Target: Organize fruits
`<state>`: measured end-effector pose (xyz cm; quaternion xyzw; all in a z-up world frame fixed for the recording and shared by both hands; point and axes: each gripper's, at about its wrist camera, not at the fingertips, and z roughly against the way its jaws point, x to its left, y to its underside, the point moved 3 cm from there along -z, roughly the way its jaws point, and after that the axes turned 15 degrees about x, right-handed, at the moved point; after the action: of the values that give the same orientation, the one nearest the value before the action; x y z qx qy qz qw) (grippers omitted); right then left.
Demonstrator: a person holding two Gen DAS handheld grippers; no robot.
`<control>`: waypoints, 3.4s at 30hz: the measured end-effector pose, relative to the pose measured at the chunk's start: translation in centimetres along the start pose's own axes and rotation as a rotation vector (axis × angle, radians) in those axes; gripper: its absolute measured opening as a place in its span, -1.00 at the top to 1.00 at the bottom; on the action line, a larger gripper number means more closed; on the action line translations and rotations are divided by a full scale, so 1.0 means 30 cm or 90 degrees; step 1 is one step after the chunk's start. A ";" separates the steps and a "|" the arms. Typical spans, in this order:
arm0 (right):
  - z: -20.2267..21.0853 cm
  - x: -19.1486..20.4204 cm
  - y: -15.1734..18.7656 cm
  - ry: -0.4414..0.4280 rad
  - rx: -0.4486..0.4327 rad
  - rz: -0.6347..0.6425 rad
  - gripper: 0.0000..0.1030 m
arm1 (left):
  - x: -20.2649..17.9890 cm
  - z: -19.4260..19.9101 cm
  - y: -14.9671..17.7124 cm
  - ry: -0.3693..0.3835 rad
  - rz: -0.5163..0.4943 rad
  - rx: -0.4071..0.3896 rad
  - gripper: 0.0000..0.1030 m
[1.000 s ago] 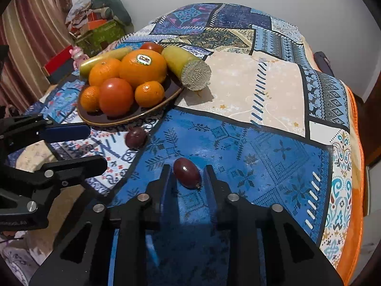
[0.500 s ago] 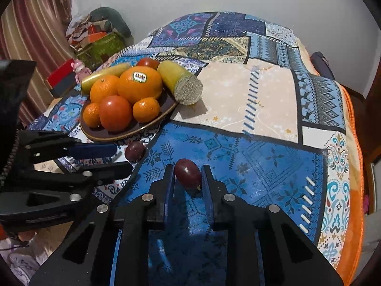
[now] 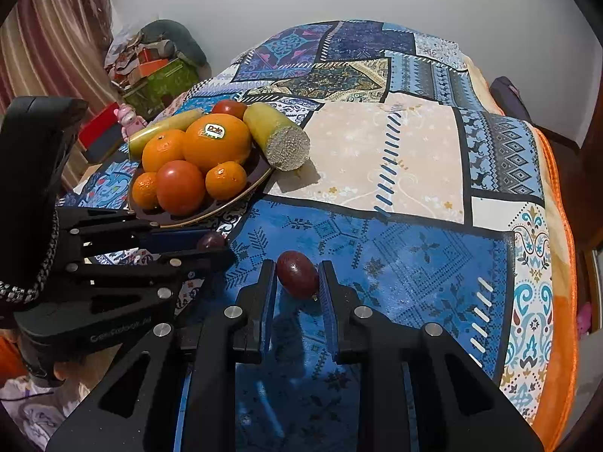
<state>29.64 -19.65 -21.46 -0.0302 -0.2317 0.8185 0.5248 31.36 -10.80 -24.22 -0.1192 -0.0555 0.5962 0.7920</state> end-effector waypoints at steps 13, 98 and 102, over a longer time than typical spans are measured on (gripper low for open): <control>0.033 0.016 -0.022 0.008 -0.014 0.006 0.60 | 0.031 0.091 0.026 0.020 0.014 -0.036 0.68; -0.021 0.288 -0.419 -0.005 -0.069 0.100 0.59 | 0.478 0.321 -0.046 -0.033 0.128 -0.165 0.41; 0.071 0.323 -0.376 0.009 -0.096 0.110 0.59 | 0.451 0.426 0.006 -0.046 0.134 -0.211 0.30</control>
<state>34.22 -8.06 -13.06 -0.0954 -0.2851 0.8407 0.4503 32.08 3.76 -12.66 -0.2314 -0.1683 0.6624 0.6924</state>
